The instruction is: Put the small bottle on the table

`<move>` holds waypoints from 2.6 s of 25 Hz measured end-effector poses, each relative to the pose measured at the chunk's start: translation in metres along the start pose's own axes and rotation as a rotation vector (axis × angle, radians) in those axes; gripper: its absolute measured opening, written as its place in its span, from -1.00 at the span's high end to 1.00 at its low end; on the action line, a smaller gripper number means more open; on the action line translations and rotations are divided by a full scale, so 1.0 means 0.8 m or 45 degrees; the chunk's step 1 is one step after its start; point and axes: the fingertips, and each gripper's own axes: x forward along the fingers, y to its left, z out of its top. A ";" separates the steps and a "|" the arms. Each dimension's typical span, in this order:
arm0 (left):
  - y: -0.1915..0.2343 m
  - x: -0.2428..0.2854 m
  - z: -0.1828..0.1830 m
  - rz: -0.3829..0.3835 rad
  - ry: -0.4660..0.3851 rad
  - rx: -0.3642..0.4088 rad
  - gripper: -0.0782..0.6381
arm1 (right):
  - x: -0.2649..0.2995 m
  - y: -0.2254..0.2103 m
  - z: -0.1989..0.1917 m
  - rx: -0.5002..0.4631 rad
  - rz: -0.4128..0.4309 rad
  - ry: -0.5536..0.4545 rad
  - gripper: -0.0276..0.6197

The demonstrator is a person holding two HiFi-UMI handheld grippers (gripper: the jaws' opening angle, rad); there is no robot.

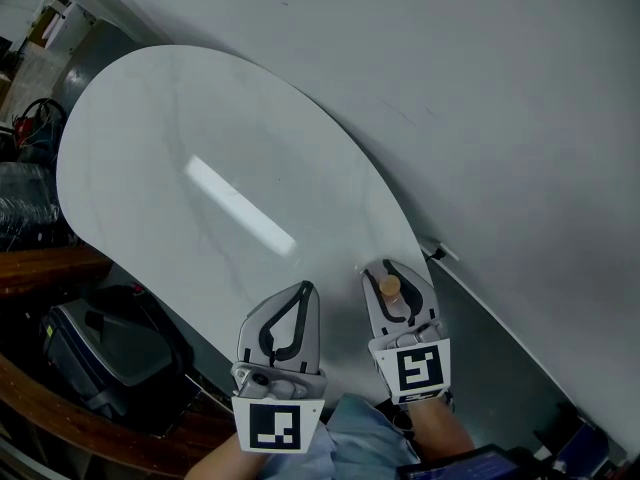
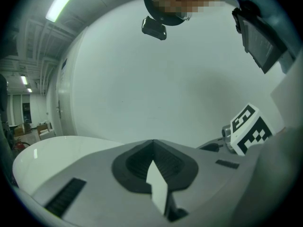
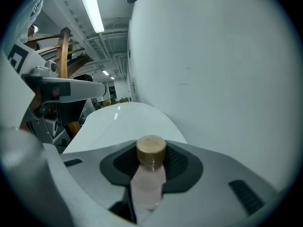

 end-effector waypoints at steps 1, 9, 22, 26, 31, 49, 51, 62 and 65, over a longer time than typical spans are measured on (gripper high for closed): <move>0.000 0.000 0.001 0.003 -0.004 -0.008 0.77 | 0.000 0.000 -0.001 -0.004 0.000 0.002 0.57; 0.002 0.000 0.000 0.014 0.001 -0.029 0.77 | 0.001 0.001 -0.010 -0.001 -0.009 0.020 0.57; 0.000 -0.003 -0.003 0.016 0.001 -0.038 0.77 | 0.000 0.005 -0.023 -0.057 -0.013 0.035 0.57; -0.001 -0.006 -0.001 0.029 -0.015 -0.054 0.77 | -0.002 0.009 -0.029 -0.117 -0.009 0.059 0.57; -0.004 -0.014 0.001 0.030 -0.017 -0.042 0.77 | -0.005 0.011 -0.039 -0.081 -0.035 0.124 0.55; 0.030 -0.034 0.036 0.190 -0.197 -0.253 0.77 | -0.021 0.017 0.067 -0.178 -0.045 -0.215 0.49; 0.034 -0.037 0.045 0.203 -0.242 -0.264 0.77 | -0.028 0.021 0.085 -0.186 -0.036 -0.263 0.61; 0.047 -0.056 0.093 0.242 -0.446 -0.221 0.77 | -0.060 0.024 0.141 -0.136 -0.054 -0.388 0.91; 0.046 -0.061 0.098 0.247 -0.458 -0.216 0.77 | -0.066 0.025 0.150 -0.141 -0.056 -0.408 0.91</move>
